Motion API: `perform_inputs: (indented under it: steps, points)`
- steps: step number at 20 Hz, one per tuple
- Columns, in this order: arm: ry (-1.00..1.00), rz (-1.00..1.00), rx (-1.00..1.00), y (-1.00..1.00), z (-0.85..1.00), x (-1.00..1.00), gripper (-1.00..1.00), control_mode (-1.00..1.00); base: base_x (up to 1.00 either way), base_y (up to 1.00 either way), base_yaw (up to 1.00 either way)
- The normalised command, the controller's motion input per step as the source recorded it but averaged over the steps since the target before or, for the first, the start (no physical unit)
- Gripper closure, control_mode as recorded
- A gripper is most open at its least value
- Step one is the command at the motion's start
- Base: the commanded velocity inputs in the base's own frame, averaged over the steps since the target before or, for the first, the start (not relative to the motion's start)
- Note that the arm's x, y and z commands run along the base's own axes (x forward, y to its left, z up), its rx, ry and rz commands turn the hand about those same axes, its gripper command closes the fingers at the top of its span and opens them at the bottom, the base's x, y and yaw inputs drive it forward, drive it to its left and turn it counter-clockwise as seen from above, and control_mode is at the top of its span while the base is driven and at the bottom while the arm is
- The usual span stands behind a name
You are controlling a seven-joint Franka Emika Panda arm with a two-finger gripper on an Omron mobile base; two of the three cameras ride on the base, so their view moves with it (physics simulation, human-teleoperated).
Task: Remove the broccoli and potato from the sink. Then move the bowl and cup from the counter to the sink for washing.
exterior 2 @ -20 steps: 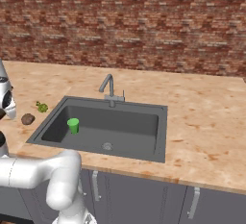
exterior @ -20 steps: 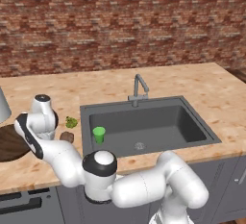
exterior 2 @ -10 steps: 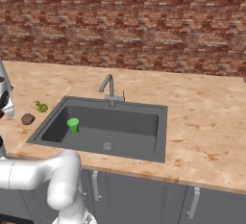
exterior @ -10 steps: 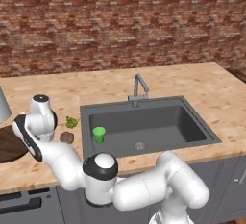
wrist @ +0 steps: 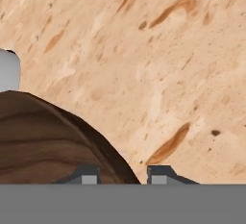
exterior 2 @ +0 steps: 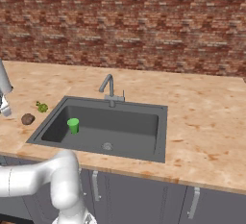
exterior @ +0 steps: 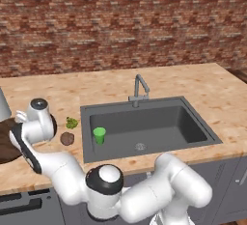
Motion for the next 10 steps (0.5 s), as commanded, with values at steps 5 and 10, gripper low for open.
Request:
perform_inputs:
  steps: [5, 10]
  points:
    - [-0.19, -0.01, 0.18, -0.15, 0.28, -0.15, 1.0, -1.0, 0.0, 0.0, 0.0]
    - [-0.08, 0.0, 0.25, -0.21, 0.3, -0.15, 1.0, -1.0, 0.0, 0.0, 0.0]
